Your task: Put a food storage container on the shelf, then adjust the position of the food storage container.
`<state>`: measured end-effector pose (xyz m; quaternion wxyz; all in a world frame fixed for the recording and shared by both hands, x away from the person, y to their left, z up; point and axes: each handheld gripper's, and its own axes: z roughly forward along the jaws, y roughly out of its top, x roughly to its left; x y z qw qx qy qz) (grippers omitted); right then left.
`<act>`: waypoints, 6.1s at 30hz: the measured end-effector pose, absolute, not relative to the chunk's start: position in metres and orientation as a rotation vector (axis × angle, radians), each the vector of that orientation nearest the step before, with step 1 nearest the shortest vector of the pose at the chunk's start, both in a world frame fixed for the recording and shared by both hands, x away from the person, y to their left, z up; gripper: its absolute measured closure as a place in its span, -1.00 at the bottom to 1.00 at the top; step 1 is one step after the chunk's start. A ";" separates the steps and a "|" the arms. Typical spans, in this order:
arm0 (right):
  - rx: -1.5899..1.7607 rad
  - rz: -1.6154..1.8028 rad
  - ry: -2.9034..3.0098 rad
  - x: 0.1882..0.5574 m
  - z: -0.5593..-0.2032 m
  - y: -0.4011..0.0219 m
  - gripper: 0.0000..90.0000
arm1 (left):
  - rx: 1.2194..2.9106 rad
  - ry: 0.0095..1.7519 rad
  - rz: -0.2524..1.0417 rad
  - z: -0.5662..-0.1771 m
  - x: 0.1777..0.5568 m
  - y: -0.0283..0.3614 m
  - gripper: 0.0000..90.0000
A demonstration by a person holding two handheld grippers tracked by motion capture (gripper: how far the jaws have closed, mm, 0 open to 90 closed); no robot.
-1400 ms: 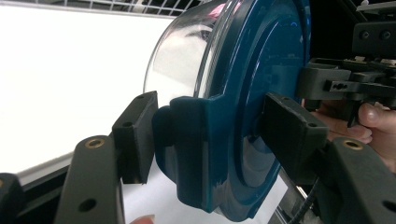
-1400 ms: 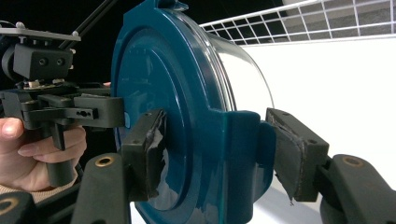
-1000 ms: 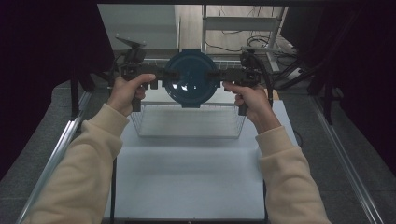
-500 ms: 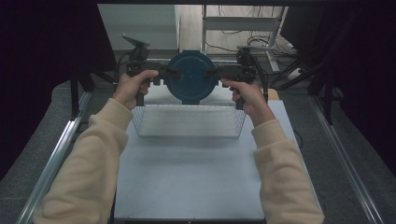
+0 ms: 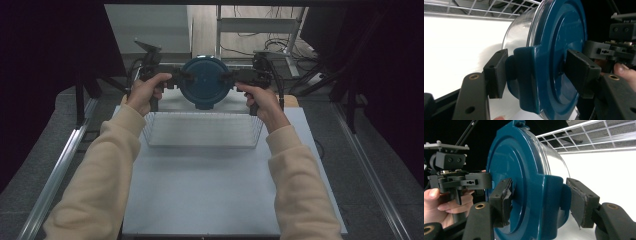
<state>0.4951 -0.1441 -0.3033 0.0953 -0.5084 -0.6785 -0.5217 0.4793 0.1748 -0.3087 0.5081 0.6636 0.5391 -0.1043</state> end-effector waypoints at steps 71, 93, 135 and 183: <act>-1.186 -1.632 -2.623 0.272 -0.412 -0.206 -0.45 | 1.863 1.049 0.181 -0.444 0.237 0.167 -0.39; -1.207 -1.400 -2.660 0.267 -0.488 -0.197 -0.31 | 1.995 1.120 0.184 -0.496 0.238 0.158 -0.37; -1.587 -1.137 -2.729 0.373 -0.403 -0.291 0.54 | 1.986 1.163 0.172 -0.517 0.230 0.166 -0.44; -1.678 -0.629 -2.789 0.376 -0.461 -0.324 0.99 | 1.976 1.192 0.145 -0.521 0.234 0.170 -0.44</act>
